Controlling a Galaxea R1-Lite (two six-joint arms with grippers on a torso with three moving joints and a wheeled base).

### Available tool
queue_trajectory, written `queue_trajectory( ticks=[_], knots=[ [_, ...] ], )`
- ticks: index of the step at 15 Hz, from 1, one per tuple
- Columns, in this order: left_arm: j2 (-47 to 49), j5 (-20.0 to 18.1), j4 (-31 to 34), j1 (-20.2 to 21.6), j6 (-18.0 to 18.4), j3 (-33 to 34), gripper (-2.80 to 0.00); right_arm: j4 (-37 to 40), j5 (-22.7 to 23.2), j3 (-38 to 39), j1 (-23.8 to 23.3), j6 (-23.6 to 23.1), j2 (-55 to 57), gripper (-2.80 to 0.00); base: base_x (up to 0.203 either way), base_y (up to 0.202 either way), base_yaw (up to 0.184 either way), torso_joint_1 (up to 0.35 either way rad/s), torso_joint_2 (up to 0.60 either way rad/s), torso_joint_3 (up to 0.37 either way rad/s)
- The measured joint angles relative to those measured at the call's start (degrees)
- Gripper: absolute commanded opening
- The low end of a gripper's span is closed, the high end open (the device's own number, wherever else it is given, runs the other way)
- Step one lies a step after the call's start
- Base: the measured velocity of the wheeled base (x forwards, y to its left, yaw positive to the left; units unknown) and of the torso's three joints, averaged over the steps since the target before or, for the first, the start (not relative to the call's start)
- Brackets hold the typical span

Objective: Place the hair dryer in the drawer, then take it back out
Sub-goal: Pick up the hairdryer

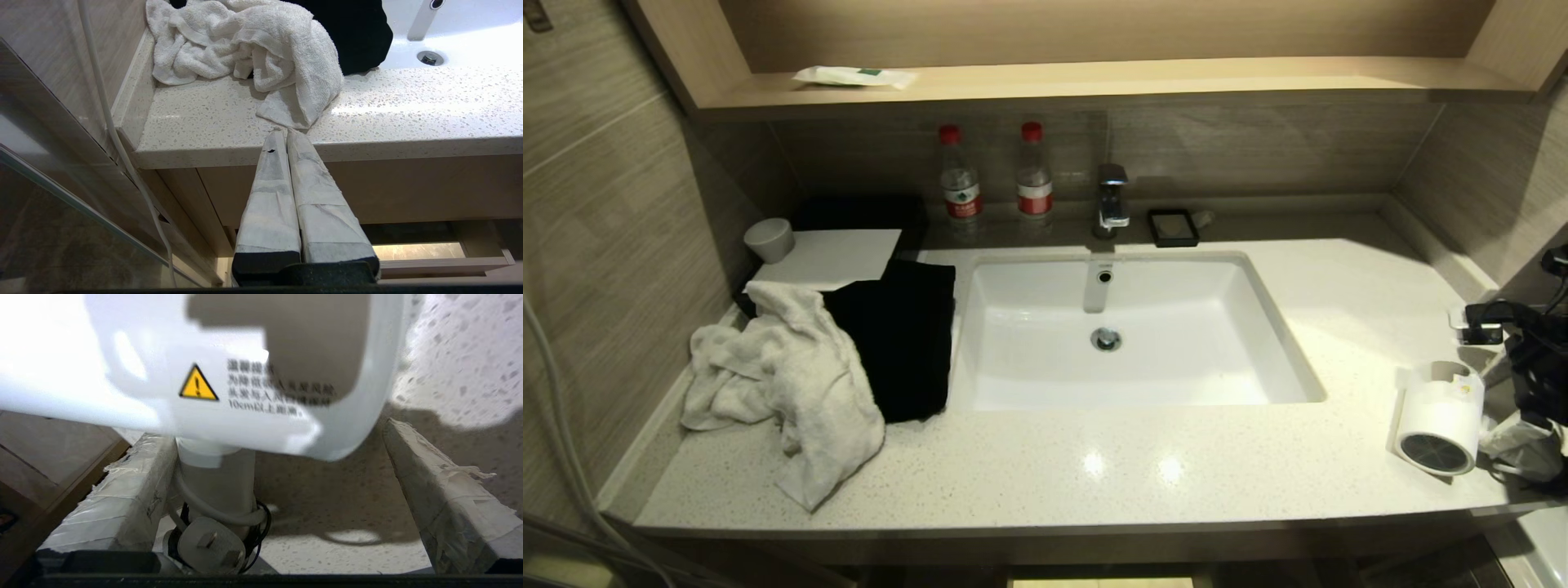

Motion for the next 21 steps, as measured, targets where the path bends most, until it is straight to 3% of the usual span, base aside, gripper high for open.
queue_trajectory(
  ticks=[5, 13, 14, 21],
  knots=[
    [0.00, 0.00, 0.00, 0.00, -0.02, 0.00, -2.80, -6.23, 2.09, -0.09, 2.14, 0.11, 1.78, 0.00, 0.000, 0.000, 0.000, 0.000, 0.00, 0.000],
    [0.00, 0.00, 0.00, 0.00, -0.05, 0.00, -2.80, -6.35, 2.70, -0.51, 2.92, 1.00, 0.74, 0.00, 0.000, 0.000, 0.000, 0.000, 0.00, 0.000],
    [0.00, 0.00, 0.00, 0.00, -0.02, 0.00, -2.80, -6.24, 2.59, -0.08, 2.87, 0.98, 0.33, -2.80, 0.000, 0.000, 0.000, 0.000, 0.00, 0.000],
    [0.00, 0.00, 0.00, 0.00, -0.02, 0.00, -2.80, -6.24, 2.08, 1.16, 2.81, 1.00, -1.04, -2.80, 0.000, 0.000, 0.000, 0.000, 0.00, 0.000]
  ],
)
